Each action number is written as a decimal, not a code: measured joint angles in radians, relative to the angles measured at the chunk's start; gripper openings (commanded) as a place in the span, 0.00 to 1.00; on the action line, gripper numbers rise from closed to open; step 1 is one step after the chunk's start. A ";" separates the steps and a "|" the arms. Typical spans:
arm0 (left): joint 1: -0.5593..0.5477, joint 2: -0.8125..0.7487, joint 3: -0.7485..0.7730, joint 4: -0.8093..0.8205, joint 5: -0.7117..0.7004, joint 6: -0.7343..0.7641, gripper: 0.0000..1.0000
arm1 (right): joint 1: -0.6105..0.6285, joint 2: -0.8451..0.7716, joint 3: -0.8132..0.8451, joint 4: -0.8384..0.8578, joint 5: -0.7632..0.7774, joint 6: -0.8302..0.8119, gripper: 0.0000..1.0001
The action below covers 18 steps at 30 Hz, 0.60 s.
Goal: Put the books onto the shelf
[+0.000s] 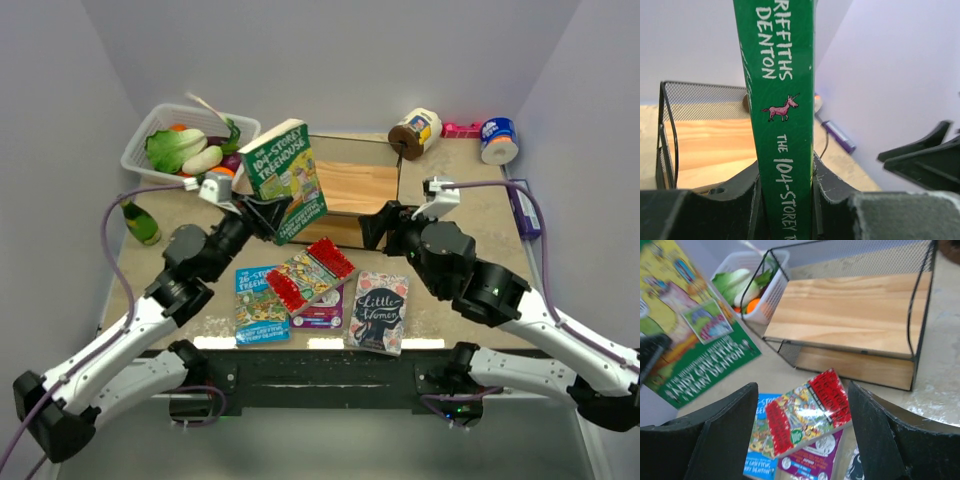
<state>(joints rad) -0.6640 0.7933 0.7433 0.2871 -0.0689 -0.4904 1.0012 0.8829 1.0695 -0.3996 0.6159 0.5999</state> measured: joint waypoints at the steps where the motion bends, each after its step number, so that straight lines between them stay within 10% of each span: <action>1: -0.023 0.037 0.003 0.003 -0.027 0.024 0.00 | 0.000 0.009 0.004 0.008 0.027 -0.002 0.75; 18: -0.132 0.374 0.031 0.274 -0.369 0.389 0.00 | -0.210 0.211 0.092 0.028 0.206 -0.006 0.80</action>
<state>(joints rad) -0.7956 1.1675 0.7746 0.5613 -0.4381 -0.1013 0.7914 1.0935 1.1618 -0.3714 0.8215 0.5941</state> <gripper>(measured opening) 0.320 0.816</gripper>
